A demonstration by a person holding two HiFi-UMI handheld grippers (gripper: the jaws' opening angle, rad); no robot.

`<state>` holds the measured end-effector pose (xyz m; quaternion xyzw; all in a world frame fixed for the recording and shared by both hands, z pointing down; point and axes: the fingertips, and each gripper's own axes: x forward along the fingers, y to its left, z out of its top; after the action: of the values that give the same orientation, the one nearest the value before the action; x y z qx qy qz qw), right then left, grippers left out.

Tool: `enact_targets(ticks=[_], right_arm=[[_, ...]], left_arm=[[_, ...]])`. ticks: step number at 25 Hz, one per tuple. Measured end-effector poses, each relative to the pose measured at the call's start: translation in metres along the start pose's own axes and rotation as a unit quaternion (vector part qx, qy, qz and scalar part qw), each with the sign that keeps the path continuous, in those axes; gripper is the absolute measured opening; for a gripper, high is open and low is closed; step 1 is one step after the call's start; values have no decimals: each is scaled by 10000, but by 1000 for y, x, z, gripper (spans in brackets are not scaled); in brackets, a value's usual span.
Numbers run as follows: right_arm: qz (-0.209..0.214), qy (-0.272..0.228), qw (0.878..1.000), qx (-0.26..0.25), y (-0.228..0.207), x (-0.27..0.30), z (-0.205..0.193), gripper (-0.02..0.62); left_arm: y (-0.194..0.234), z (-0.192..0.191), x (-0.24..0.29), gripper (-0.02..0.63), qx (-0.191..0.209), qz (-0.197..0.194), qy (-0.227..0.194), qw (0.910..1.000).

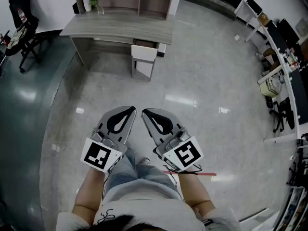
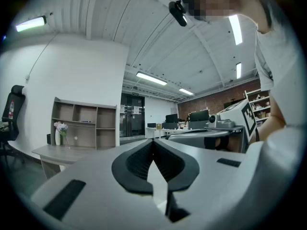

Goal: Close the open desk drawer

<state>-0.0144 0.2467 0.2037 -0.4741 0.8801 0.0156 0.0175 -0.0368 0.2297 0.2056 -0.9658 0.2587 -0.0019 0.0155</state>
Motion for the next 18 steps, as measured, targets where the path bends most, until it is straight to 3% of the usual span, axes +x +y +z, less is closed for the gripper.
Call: enact_targets(ticks=[18], right_arm=[[-194,55,9998,30,-19,29,-14,8]], left_arm=[[34,-14,18,6,-110,-174,54,9998]])
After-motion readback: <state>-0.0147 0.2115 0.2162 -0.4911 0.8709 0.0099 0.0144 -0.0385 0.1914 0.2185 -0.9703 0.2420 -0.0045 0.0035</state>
